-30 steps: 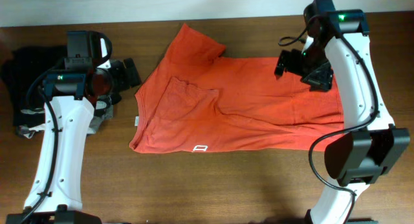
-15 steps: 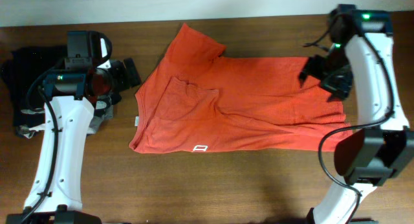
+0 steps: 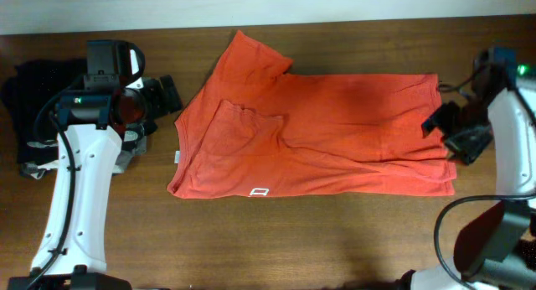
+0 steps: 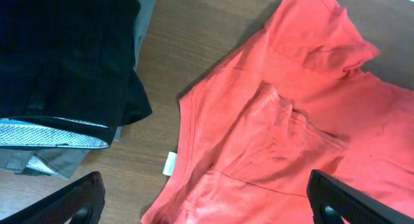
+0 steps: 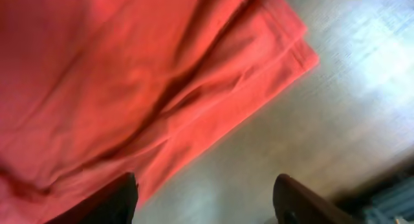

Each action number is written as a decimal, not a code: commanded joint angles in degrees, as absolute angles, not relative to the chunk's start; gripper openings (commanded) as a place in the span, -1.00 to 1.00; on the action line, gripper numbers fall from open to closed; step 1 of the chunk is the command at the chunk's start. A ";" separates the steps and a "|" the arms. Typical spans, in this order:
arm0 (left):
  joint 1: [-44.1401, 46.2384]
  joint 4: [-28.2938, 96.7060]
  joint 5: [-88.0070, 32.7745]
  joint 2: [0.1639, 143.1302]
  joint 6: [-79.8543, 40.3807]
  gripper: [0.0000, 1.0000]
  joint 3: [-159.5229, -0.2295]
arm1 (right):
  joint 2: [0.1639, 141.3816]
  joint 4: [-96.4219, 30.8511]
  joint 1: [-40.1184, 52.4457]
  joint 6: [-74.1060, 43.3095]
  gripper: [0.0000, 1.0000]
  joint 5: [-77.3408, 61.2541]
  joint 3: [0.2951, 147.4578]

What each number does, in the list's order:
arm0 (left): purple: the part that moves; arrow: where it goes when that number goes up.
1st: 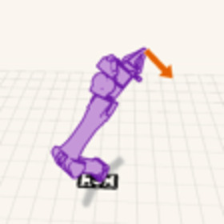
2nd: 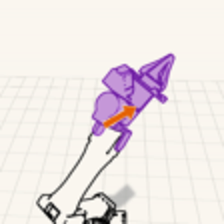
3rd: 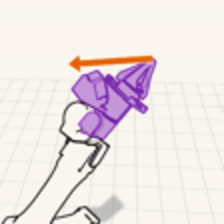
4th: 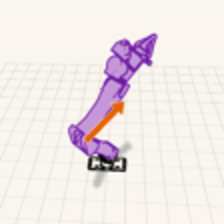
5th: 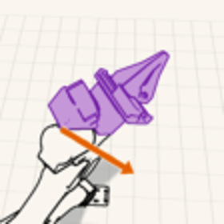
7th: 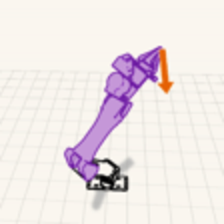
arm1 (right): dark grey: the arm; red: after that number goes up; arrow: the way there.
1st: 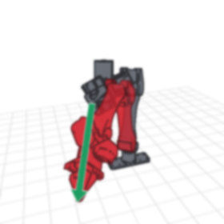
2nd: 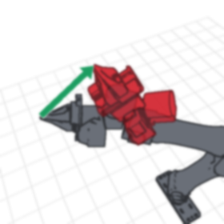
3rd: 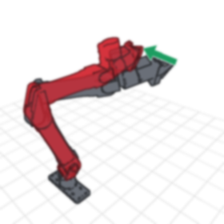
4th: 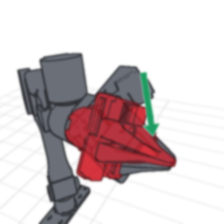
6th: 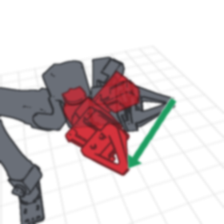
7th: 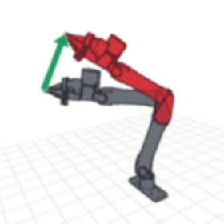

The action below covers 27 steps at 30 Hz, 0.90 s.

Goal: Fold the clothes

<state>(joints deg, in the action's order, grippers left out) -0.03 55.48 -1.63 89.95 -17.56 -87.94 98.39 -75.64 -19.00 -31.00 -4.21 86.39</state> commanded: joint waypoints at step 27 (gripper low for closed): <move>-0.16 55.55 -1.65 90.02 -17.32 0.99 -87.90 | 97.82 -41.69 -23.81 -42.50 0.15 -7.27 54.24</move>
